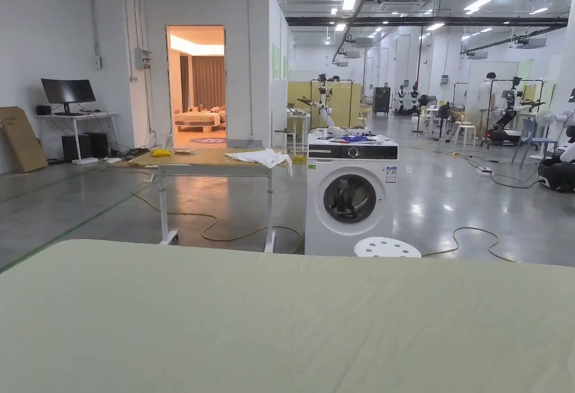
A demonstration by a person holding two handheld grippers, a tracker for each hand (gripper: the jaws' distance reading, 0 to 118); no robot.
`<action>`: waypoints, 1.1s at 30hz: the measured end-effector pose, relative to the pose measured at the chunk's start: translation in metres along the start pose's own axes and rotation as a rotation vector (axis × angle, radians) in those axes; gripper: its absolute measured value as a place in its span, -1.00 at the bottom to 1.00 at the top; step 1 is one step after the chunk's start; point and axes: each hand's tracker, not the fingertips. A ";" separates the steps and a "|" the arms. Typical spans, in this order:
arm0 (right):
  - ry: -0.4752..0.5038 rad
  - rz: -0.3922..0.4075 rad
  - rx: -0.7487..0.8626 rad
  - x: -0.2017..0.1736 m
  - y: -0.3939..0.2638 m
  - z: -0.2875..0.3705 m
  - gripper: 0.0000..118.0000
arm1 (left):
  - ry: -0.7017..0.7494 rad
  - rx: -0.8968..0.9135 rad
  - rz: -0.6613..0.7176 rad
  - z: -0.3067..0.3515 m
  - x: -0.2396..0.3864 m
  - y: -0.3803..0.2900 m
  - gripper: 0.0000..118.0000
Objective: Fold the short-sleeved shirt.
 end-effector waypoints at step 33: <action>-0.149 -0.228 -0.256 -0.046 0.030 -0.012 1.00 | -0.051 -0.078 0.084 -0.004 0.002 0.002 1.00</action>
